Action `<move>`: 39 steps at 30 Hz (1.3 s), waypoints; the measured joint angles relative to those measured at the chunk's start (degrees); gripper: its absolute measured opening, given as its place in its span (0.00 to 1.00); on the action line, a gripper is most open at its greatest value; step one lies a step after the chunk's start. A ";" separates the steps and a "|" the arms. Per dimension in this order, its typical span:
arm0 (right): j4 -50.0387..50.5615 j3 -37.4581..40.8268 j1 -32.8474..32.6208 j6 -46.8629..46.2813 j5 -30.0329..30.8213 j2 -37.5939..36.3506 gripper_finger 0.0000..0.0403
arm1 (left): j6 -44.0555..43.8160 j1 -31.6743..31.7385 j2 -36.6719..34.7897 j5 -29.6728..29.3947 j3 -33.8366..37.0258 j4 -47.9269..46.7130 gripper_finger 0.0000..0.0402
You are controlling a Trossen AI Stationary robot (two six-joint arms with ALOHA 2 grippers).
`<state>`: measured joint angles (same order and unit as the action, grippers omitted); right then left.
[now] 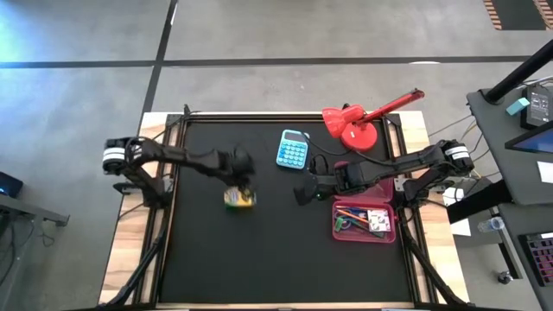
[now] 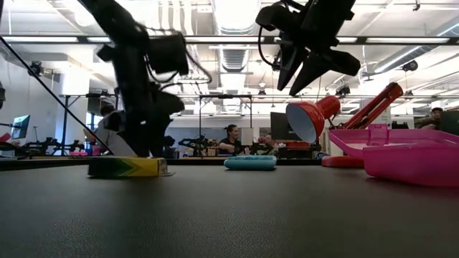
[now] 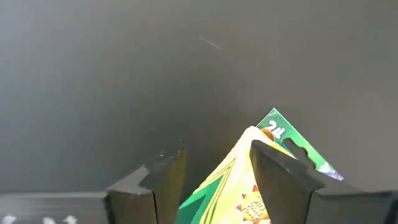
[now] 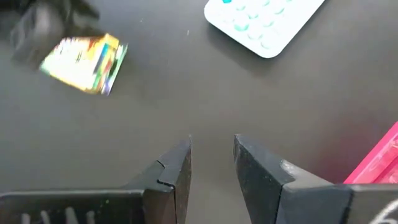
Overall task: Pack school essentials
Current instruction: Put the yellow crayons box into the pink supply box
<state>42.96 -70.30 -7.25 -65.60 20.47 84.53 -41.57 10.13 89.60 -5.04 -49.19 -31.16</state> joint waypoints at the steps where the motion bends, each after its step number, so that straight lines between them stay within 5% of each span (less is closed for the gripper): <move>1: -0.01 0.00 -0.04 0.30 -0.09 -0.02 0.27 | -2.01 -2.40 0.02 0.02 0.02 0.71 0.42; 6: -0.02 0.00 -0.36 1.03 -1.23 -0.04 0.27 | -11.32 -11.92 0.05 0.01 0.03 7.16 0.42; 12: -0.87 0.07 -0.98 2.83 -1.16 0.14 0.27 | -12.12 -14.32 -0.29 -3.02 -2.59 8.32 0.42; 25: -25.72 0.79 -6.23 5.07 -4.63 10.36 0.27 | -17.85 -20.77 -10.75 -1.65 -3.41 -15.94 0.42; 30: -32.66 0.79 -6.65 3.44 -7.72 15.25 0.27 | -25.18 -22.43 -11.79 -4.66 -0.08 -14.14 0.42; 39: -40.81 0.59 -6.75 3.66 -8.91 18.69 0.27 | -25.24 -22.53 -7.60 -5.18 1.55 -13.42 0.42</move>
<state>2.15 -69.71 -14.00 -61.94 11.56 103.22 -66.82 -12.40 82.01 -10.22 -47.64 -44.58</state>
